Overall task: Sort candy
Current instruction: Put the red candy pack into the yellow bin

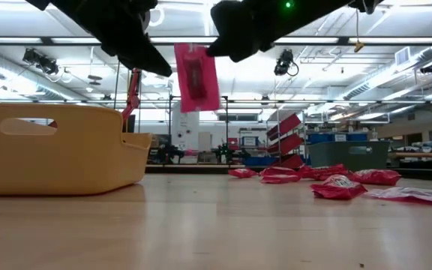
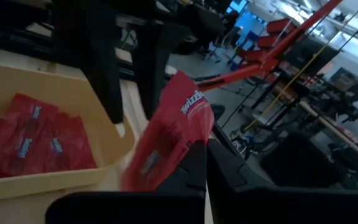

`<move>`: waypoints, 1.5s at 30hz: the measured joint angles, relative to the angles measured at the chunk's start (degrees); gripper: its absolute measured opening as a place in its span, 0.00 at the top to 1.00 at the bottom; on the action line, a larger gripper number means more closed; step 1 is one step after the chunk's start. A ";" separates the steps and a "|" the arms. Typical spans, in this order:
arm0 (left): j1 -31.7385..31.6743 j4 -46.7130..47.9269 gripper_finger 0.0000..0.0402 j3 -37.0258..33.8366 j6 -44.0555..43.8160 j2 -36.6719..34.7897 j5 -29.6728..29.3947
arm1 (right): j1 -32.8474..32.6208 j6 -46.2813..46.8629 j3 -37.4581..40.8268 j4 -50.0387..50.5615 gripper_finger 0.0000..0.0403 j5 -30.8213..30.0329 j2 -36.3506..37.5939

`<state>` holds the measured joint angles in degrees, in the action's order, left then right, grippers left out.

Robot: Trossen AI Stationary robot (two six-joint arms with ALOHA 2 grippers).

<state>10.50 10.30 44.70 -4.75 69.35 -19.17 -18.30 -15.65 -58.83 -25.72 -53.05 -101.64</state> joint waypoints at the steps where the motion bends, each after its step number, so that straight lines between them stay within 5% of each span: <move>1: -0.02 -0.56 0.66 0.00 0.00 0.20 -0.33 | -0.10 -0.74 0.00 -0.51 1.00 -0.05 0.01; 8: 0.00 -1.05 0.59 -0.02 0.00 1.00 -0.49 | -0.18 -2.59 0.00 -2.41 1.00 -0.01 0.03; 21: -1.55 -7.82 0.59 0.00 0.38 2.55 -0.95 | -0.09 -4.64 -0.04 -5.36 1.00 0.28 0.03; 25: -1.84 -7.74 0.67 0.00 1.78 2.55 -0.97 | -0.11 -4.95 -0.04 -5.70 1.00 0.35 0.03; 32: -1.84 -7.49 0.96 0.00 3.21 2.55 -0.95 | -0.07 -4.64 -0.04 -5.70 1.00 0.32 0.03; 45: -1.84 0.51 1.00 0.51 2.60 0.15 -1.95 | 0.11 -1.85 -0.04 -5.48 0.88 -2.74 0.03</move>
<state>8.67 10.81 45.21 -2.16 69.49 -21.12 -18.20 -17.50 -58.87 -31.20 -55.80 -101.60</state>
